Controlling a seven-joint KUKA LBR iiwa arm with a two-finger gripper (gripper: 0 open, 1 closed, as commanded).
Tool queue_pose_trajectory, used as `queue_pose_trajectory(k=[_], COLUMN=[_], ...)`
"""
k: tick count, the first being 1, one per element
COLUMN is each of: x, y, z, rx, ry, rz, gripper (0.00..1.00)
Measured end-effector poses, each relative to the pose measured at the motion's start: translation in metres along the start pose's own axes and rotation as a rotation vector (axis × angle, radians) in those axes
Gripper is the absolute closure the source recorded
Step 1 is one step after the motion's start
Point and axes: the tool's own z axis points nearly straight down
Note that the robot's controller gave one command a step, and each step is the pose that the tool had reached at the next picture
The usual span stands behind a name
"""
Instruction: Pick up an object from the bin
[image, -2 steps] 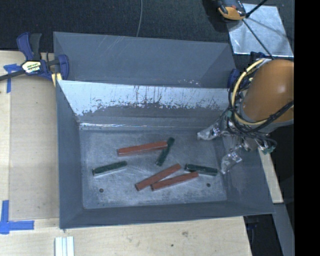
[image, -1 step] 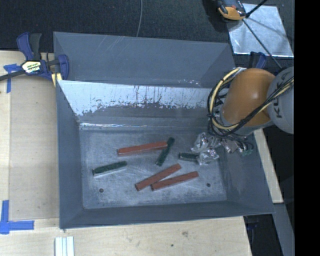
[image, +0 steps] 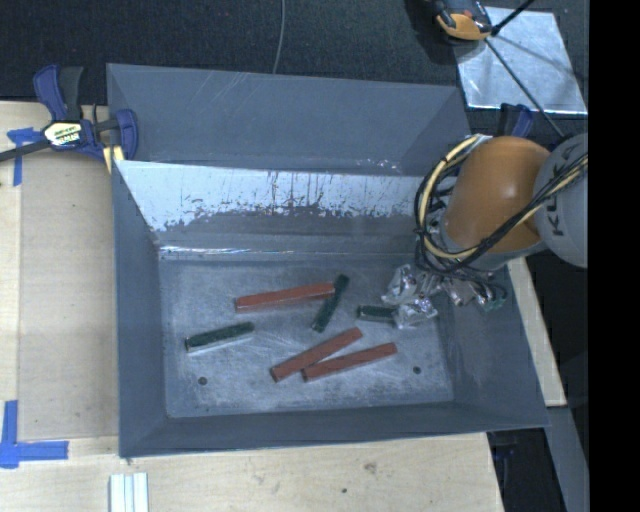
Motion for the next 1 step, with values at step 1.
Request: queue_pose_trajectory(k=[1], x=[0.0018], y=[0.0064], z=[-0.1389], rx=[-0.004], ry=[-0.012], rz=[-0.047], gripper=[1.00])
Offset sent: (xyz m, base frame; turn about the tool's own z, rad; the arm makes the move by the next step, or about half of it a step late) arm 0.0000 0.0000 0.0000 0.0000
